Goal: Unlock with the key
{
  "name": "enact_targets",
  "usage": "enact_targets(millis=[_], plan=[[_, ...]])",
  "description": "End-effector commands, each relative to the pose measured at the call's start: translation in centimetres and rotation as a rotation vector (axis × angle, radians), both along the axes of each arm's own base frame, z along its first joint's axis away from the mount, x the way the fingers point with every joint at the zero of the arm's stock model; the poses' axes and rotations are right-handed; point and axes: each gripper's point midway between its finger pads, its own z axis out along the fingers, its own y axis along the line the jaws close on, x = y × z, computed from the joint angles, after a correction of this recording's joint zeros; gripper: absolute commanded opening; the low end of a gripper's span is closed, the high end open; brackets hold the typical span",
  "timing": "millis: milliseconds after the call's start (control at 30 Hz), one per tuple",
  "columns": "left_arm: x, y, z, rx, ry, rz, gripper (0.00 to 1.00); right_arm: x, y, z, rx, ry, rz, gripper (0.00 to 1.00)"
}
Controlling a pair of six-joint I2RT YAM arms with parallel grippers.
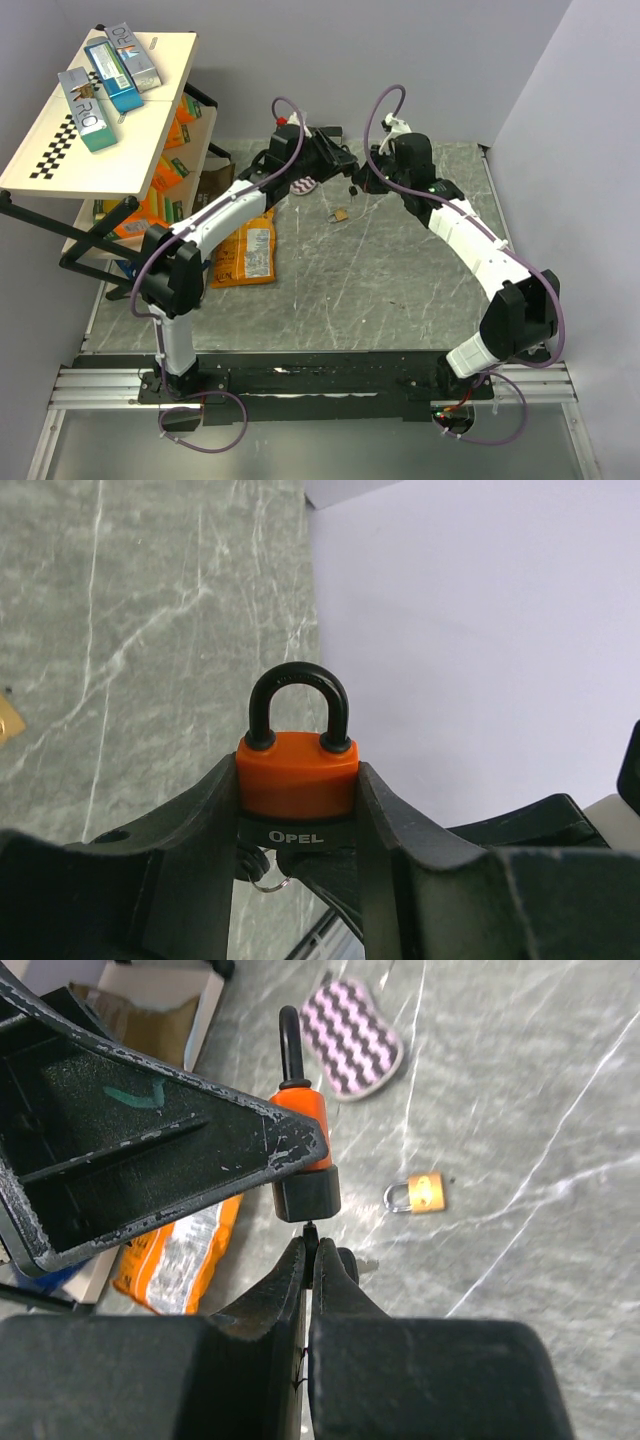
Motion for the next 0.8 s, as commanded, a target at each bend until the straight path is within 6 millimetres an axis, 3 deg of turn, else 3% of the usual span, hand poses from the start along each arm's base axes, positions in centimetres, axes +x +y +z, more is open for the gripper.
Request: enact_targets(millis=[0,133,367,567,633,767], plan=[[-8.9,-4.5,-2.3,0.095,0.126,-0.365,0.01,5.8,-3.6,16.2,0.143,-0.528,-0.244,0.0],[-9.5,-5.1,-3.4,0.144,0.147,-0.403,0.01,5.8,-3.8,17.6,0.16,-0.565,-0.256,0.0],[-10.7,-5.6,-3.3,0.178,0.118,-0.481,0.01,5.7,-5.1,19.1,0.25,-0.576,-0.304,0.0],[-12.1,-4.8,0.4,0.098,-0.008,-0.513,0.01,4.9,-4.4,17.6,0.306,-0.483,-0.21,0.0],[-12.4,-4.7,2.2,0.06,-0.058,-0.517,0.01,4.1,-4.4,17.7,0.328,-0.477,-0.197,0.0],[-13.4,-4.4,3.9,-0.014,-0.093,-0.53,0.01,2.4,-4.3,16.8,0.337,-0.449,-0.167,0.0]])
